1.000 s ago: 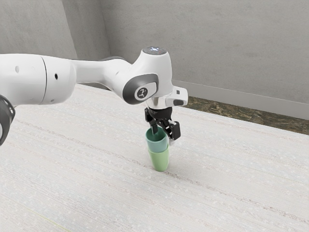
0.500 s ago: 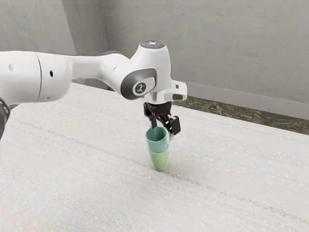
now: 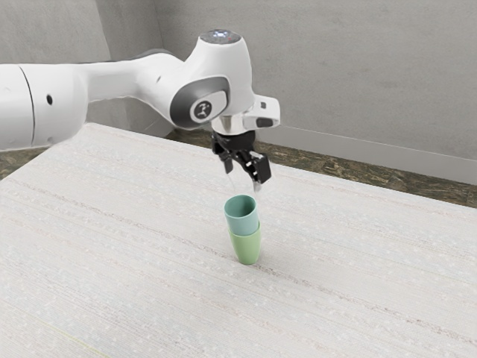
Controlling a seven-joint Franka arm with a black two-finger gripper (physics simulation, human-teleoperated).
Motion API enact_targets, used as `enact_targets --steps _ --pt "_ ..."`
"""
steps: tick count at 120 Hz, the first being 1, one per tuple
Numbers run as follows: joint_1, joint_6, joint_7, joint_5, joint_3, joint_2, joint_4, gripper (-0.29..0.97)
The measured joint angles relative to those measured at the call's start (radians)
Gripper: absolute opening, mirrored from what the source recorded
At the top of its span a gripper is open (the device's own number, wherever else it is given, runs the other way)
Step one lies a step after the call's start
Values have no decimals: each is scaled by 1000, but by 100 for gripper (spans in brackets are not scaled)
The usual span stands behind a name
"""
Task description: Place the left cup onto the right cup
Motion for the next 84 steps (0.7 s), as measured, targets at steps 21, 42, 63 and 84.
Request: enact_targets --steps 21,42,63,84 --pt "2 -43 5 -48 76 -58 -1 68" --pt "5 -91 16 -81 154 -104 0 68" --pt "2 -151 27 -96 213 -159 7 68" --pt "6 -257 47 -97 268 -176 90 68"
